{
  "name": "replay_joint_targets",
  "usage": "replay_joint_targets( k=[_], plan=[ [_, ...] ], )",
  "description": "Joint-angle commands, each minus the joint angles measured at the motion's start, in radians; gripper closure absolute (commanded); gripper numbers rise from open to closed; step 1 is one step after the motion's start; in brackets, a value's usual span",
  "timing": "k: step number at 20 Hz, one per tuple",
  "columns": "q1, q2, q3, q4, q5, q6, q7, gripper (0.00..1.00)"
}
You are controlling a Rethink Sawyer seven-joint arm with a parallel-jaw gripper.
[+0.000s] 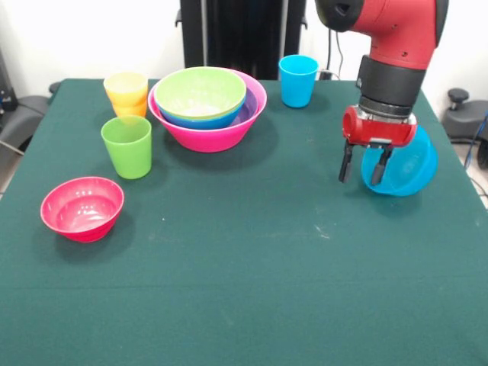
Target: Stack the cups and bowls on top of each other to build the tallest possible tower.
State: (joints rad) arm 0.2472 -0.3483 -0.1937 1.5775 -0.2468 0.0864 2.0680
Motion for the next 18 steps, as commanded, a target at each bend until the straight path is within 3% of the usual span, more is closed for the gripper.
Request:
replay_joint_targets(
  k=[1, 4, 5, 18],
  plan=[
    [-0.003, 0.046, 0.077, -0.074, -0.008, -0.047, 0.077, 0.00],
    [0.004, 0.047, 0.069, -0.076, -0.003, -0.044, 0.081, 0.00],
    [0.004, 0.047, 0.069, -0.076, -0.002, -0.040, 0.082, 1.00],
    [0.019, 0.031, 0.048, -0.082, 0.001, 0.010, 0.073, 1.00]
  ],
)
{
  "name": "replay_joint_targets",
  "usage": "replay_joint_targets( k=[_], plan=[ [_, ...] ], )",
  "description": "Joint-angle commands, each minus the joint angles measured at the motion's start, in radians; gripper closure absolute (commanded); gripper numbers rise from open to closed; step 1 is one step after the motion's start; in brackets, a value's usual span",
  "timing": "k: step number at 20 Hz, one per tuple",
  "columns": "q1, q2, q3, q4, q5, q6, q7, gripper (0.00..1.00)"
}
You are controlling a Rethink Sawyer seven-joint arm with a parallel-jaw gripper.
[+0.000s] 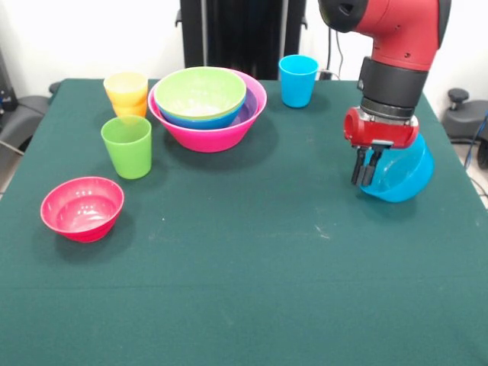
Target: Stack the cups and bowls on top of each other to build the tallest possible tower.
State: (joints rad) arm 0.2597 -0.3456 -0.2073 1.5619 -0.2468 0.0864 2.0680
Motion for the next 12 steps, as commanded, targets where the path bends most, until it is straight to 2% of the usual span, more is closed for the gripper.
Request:
replay_joint_targets(
  k=[1, 7, 8, 11, 12],
  plan=[
    [0.009, 0.025, 0.059, -0.065, 0.003, 0.016, 0.073, 1.00],
    [0.001, -0.012, 0.070, -0.043, 0.009, 0.069, 0.064, 1.00],
    [0.004, -0.014, 0.062, -0.045, 0.008, 0.070, 0.063, 0.00],
    [0.003, -0.017, 0.062, -0.047, 0.006, 0.091, 0.054, 0.00],
    [0.019, -0.035, 0.033, -0.052, -0.002, 0.087, 0.052, 0.00]
  ],
)
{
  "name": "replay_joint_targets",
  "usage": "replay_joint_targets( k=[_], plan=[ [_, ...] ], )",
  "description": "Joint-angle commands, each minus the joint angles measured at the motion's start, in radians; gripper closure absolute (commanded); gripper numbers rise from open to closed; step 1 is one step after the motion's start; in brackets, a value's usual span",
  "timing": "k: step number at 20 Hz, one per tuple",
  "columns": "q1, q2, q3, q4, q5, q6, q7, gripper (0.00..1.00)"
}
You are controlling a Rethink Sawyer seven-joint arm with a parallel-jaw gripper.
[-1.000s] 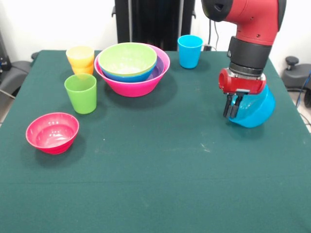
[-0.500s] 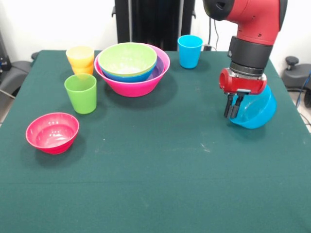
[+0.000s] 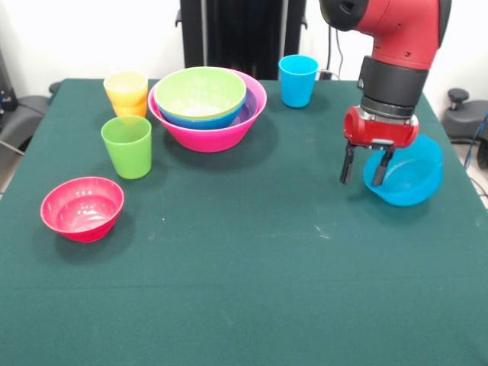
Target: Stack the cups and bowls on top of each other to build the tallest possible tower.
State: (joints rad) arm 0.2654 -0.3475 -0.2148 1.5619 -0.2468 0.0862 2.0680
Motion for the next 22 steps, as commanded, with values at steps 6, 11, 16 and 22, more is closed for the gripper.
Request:
replay_joint_targets(
  k=[6, 11, 16, 22],
  plan=[
    [0.007, -0.099, 0.048, -0.022, -0.008, 0.149, 0.021, 0.00],
    [-0.059, -0.165, 0.131, 0.027, -0.010, 0.173, -0.008, 0.00],
    [-0.113, -0.180, 0.182, 0.047, -0.013, 0.197, -0.026, 1.00],
    [-0.102, -0.167, 0.153, 0.018, -0.035, 0.155, -0.006, 1.00]
  ],
)
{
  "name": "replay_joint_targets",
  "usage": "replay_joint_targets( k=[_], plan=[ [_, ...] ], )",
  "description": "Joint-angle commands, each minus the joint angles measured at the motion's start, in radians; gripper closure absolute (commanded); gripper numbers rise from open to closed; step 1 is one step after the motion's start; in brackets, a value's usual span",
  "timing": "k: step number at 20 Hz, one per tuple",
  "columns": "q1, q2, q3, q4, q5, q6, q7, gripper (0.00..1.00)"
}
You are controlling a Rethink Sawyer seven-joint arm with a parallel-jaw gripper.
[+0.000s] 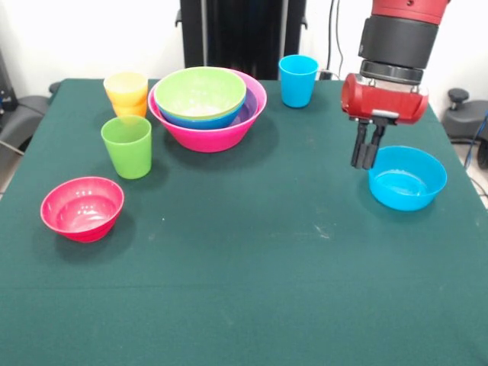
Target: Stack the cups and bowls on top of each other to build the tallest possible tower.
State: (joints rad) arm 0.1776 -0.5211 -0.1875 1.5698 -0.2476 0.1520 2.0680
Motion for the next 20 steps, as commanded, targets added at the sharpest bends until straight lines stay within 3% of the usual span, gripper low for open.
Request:
replay_joint_targets(
  k=[1, 3, 4, 11, 20],
  plan=[
    [-0.011, 0.008, 0.122, 0.006, -0.034, 0.091, -0.005, 1.00],
    [-0.003, 0.019, 0.109, -0.004, -0.036, 0.089, 0.000, 1.00],
    [0.005, 0.021, 0.100, -0.006, -0.038, 0.085, 0.004, 0.00],
    [0.047, 0.032, 0.057, -0.012, -0.052, 0.043, 0.023, 0.00],
    [0.108, 0.131, -0.006, -0.043, -0.034, -0.072, 0.082, 0.00]
  ],
)
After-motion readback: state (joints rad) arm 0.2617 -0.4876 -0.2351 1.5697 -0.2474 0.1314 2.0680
